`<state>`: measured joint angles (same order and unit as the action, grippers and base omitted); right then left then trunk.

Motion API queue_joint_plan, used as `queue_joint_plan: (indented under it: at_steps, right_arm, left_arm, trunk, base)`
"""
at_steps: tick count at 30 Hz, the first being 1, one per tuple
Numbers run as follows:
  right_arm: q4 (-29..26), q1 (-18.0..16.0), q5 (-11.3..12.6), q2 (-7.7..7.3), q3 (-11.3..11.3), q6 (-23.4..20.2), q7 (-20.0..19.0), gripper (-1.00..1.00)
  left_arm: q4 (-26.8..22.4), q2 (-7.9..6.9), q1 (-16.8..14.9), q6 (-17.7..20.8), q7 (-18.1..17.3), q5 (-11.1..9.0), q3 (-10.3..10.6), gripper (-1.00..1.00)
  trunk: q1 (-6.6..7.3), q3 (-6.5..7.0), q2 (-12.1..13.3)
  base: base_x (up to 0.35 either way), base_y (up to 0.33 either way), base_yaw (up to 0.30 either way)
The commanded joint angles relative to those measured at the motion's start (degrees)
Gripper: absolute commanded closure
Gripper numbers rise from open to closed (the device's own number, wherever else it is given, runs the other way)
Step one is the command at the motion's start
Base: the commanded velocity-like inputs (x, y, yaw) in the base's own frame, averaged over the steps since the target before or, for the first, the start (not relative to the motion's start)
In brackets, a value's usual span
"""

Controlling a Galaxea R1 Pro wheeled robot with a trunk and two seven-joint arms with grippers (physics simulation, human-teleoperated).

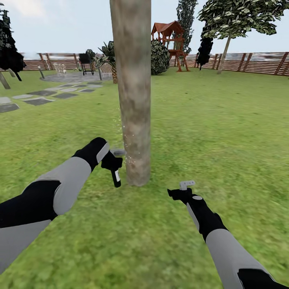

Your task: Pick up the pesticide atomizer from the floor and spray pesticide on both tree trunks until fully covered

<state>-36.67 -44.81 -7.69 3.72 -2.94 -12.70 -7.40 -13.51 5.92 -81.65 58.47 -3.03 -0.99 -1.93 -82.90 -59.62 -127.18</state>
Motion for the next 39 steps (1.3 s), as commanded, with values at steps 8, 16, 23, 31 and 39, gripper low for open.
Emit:
queue_joint_plan:
  at_steps: [8,16,23,31,39]
  right_arm:
    - [-0.16,-0.02,-0.58,0.10,-0.31,-0.31,-0.43,-1.00]
    - [-0.16,-0.03,-0.58,0.05,-0.39,-0.31,-0.43,-1.00]
    - [-0.18,-0.03,-0.60,0.05,-0.38,-0.31,-0.43,-1.00]
    - [-0.24,-0.02,-0.57,0.05,-0.60,-0.31,-0.43,-1.00]
    - [-0.25,-0.01,-0.65,0.05,-0.66,-0.23,-0.43,-1.00]
  left_arm:
    - [0.35,-0.24,-11.40,0.41,0.04,-3.37,-0.04,1.00]
    - [0.68,-0.30,-12.30,0.31,0.10,-3.12,0.34,1.00]
    - [-0.42,-0.24,0.03,-0.50,0.15,-2.89,0.52,1.00]
    - [-0.52,-0.04,1.31,-0.67,0.13,-3.22,0.13,1.00]
    - [-4.16,0.22,1.31,-0.52,0.20,-3.26,0.07,1.00]
  trunk:
    - [0.01,-0.05,-0.02]
    - [0.01,-0.05,-0.02]
    - [0.01,-0.05,-0.02]
    - [0.01,-0.05,-0.02]
    - [0.01,-0.05,-0.02]
  base:
    - [0.000,0.000,0.000]
    - [0.000,0.000,0.000]
    - [0.000,-0.007,0.000]
    - [-0.060,-0.233,0.002]
    - [-0.019,-0.271,0.182]
